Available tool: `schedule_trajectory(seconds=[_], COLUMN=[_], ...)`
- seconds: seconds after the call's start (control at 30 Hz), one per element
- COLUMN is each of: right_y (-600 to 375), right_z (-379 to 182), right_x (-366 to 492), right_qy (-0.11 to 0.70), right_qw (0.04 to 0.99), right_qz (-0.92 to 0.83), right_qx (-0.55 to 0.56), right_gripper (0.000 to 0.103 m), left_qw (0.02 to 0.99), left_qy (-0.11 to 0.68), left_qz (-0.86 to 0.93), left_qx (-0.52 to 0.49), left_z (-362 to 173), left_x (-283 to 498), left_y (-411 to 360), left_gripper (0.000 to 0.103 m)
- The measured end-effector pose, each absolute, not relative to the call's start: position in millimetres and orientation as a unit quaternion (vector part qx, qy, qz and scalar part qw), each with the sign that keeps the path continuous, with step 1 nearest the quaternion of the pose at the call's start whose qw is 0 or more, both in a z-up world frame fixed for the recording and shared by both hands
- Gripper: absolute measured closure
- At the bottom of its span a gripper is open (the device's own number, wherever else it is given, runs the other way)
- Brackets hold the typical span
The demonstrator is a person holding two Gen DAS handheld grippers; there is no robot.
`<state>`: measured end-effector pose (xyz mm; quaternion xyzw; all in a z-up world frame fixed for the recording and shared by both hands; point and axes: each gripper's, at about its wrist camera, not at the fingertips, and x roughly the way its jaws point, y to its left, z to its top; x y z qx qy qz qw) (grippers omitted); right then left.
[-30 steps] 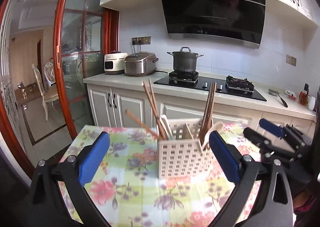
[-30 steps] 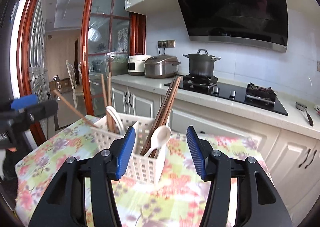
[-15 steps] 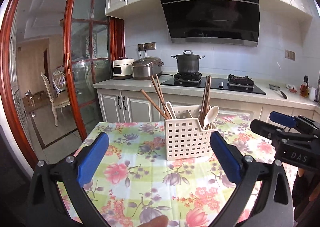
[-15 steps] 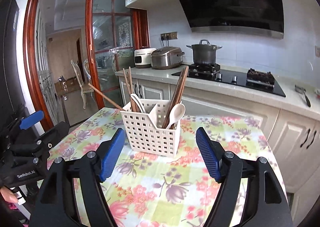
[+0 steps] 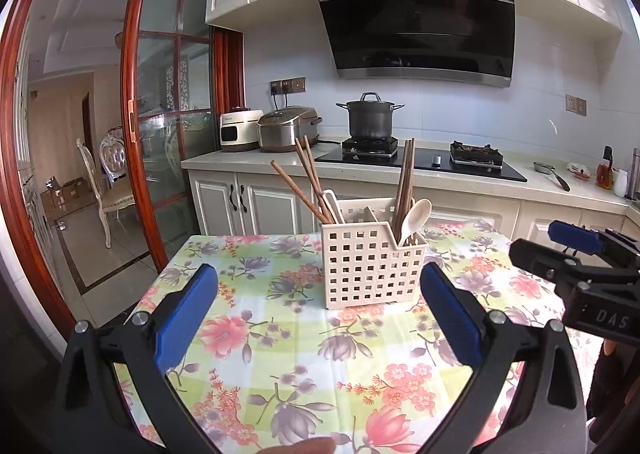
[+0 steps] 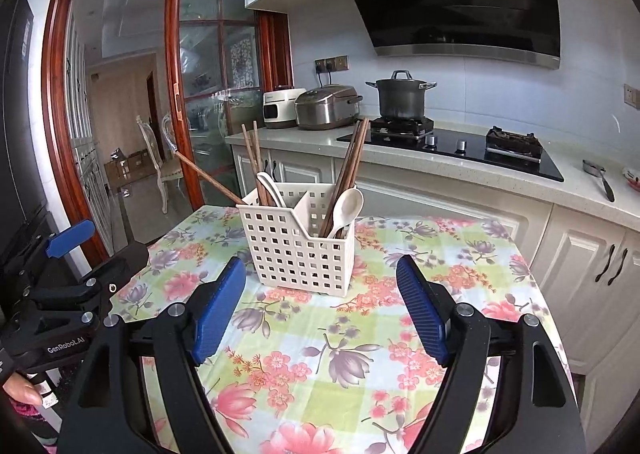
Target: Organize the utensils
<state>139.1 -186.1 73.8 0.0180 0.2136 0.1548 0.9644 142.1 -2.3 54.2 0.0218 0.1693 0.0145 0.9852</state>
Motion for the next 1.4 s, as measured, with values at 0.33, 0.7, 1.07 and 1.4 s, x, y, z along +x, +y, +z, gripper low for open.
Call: schedule_trajectory(seconds=[0.33, 0.7, 1.07, 1.4], right_y=[-183.4, -184.3, -185.1, -186.8], right_z=[75.3, 75.4, 75.3, 74.9], right_x=[136.2, 136.1, 136.2, 134.9], right_qy=[0.210, 0.209, 0.209, 0.205], right_qw=[0.965, 0.966, 0.966, 0.968], right_qz=[0.155, 0.153, 0.152, 0.147], right_qx=[0.011, 0.011, 0.011, 0.008], right_gripper=[0.027, 0.025, 0.023, 0.023], left_qw=[0.985, 0.984, 0.983, 0.983], left_qy=[0.171, 0.177, 0.182, 0.182], left_qz=[0.013, 0.006, -0.003, -0.003], left_qx=[0.026, 0.017, 0.013, 0.008], left_z=[51.7, 52.3, 54.1, 54.1], left_x=[139.8, 139.3, 138.8, 138.4], left_y=[-3.3, -1.7, -0.6, 0.8], left_gripper=[0.005, 0.005, 0.005, 0.005])
